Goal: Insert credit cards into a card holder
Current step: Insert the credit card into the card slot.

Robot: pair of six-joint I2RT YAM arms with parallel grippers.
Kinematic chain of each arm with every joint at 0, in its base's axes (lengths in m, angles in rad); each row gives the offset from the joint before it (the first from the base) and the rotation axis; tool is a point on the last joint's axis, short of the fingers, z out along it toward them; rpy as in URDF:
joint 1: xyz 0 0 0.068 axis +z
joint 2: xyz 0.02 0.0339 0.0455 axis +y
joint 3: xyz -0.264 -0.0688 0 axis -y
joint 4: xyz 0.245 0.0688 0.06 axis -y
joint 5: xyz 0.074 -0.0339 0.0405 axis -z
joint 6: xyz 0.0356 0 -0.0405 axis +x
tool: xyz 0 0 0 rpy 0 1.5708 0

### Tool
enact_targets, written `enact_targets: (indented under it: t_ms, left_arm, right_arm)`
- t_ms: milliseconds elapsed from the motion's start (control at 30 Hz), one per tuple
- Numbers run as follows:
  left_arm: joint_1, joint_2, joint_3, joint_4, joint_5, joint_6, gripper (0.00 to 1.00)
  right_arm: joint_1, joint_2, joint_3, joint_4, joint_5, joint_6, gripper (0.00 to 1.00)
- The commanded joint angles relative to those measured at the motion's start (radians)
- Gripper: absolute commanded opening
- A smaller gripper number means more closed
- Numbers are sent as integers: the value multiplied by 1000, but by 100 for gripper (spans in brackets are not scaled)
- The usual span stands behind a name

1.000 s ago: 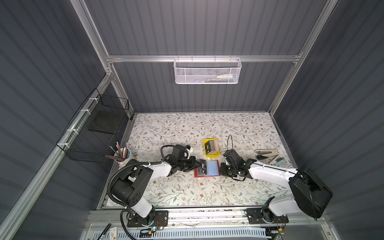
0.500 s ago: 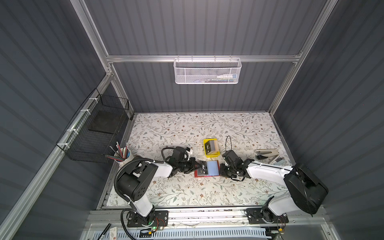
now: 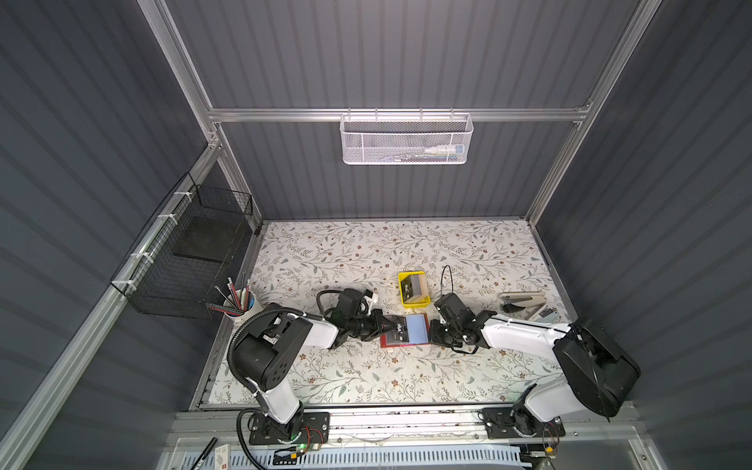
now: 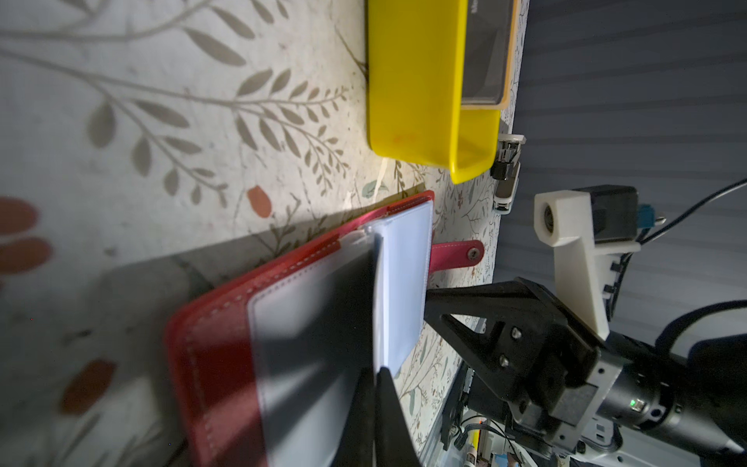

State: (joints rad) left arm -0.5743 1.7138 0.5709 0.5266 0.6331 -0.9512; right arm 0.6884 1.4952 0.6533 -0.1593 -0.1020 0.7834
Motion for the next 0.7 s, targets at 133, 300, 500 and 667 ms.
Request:
enact_targets:
  t_ms: [133, 300, 500, 667]
  left_arm:
    - [-5, 36, -16, 41, 25, -24, 0]
    - [-22, 67, -22, 107, 29, -61, 0]
    - [-28, 75, -17, 114, 12, -63, 0]
    - [-51, 92, 1, 108, -1, -68, 2]
  right_arm:
    - [6, 22, 10, -14, 8, -10, 15]
    - [5, 21, 10, -14, 9, -10, 15]
    - [7, 22, 11, -17, 8, -13, 14]
    - [8, 27, 10, -14, 5, -12, 14]
